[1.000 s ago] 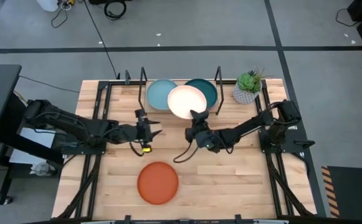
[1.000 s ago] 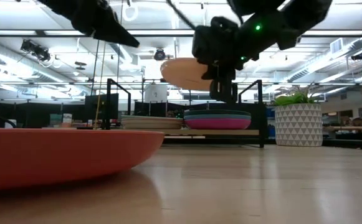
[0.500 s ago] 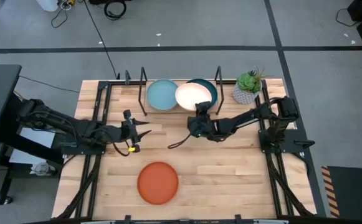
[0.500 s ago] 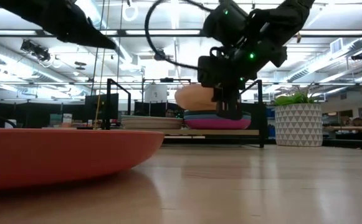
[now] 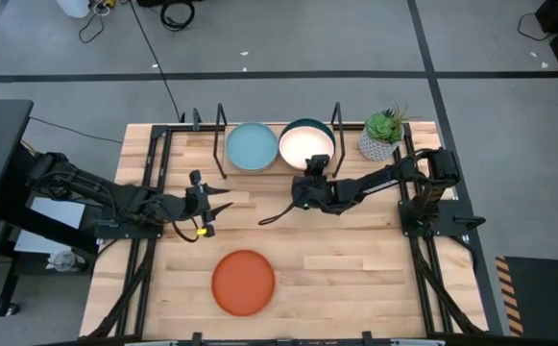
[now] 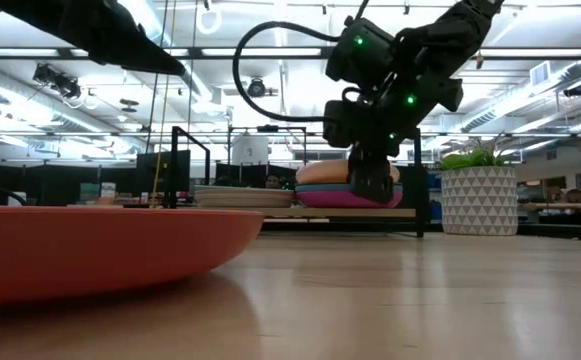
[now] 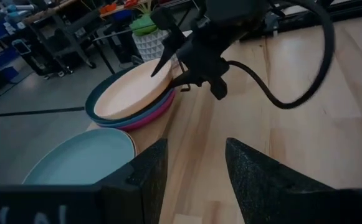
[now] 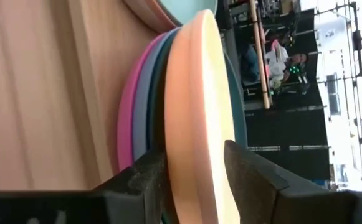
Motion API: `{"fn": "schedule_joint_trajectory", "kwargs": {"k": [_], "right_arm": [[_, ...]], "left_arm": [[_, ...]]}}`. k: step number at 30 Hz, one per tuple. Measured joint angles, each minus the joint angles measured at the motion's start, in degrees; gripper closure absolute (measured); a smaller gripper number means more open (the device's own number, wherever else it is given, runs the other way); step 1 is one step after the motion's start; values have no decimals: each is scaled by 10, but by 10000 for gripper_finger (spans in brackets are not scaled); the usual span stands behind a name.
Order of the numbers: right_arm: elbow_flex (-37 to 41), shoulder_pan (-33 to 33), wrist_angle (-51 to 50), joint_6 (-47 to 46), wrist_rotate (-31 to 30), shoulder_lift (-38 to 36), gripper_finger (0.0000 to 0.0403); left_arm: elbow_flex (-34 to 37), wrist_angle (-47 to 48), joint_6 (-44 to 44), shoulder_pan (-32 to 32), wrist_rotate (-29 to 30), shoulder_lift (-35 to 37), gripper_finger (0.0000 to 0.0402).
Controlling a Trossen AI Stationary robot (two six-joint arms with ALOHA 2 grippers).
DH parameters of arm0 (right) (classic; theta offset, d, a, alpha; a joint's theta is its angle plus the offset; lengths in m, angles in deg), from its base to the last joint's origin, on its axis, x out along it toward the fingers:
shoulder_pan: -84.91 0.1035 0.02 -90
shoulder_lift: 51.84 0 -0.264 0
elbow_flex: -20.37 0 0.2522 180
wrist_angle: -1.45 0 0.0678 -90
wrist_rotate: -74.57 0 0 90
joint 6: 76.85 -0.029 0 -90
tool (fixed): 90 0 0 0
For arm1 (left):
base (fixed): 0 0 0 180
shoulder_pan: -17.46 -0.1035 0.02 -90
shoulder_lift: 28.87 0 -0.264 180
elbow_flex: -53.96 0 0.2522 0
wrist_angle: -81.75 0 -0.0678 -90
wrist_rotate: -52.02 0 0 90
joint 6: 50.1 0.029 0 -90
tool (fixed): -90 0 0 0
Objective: Place and stack plates onto a shelf
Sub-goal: Stack the light brown plate on top of the dark green plate on the shelf
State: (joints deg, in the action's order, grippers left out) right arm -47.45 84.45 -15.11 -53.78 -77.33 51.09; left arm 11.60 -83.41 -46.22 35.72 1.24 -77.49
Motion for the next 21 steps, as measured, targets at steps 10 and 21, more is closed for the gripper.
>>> {"fn": "schedule_joint_trajectory", "kwargs": {"k": [10, 21], "right_arm": [[0, 16, -39, -68, -7, -9, 233], [0, 46, -51, -66, -44, -41, 234]], "left_arm": [[0, 11, -22, 0, 0, 0, 233], [0, 38, -63, 0, -9, 0, 233]]}}
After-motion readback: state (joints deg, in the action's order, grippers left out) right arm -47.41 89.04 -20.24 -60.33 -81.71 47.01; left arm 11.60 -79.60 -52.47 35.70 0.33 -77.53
